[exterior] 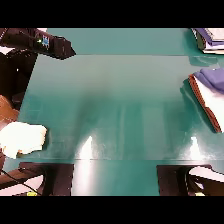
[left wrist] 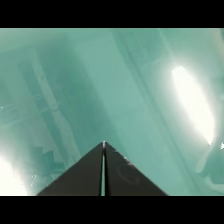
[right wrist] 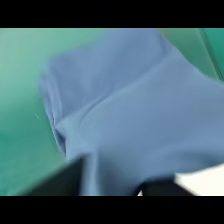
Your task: Fold the shirts.
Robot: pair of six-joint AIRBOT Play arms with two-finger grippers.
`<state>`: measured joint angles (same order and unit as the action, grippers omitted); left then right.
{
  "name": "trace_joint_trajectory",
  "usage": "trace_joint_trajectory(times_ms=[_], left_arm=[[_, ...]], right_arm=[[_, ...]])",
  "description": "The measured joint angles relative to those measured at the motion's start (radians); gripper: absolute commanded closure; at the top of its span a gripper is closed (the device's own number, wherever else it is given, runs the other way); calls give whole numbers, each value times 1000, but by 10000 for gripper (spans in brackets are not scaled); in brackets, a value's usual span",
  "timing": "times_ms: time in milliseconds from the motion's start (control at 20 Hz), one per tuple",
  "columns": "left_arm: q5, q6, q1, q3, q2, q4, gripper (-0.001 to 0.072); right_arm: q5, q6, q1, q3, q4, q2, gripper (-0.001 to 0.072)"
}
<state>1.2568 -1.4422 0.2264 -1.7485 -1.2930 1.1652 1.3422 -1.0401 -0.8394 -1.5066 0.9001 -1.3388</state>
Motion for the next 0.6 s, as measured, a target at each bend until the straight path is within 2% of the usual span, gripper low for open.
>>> trace_joint_trajectory(times_ms=[300,450,600], left_arm=[[0,2,0,0,0,0,681],[0,2,0,0,0,0,681],[-2,2,0,0,0,0,681]], right_arm=[[36,-33,-177,140,89,109,187],[32,-55,-216,156,22,152,188],[14,-68,-169,163,-86,191,190]])
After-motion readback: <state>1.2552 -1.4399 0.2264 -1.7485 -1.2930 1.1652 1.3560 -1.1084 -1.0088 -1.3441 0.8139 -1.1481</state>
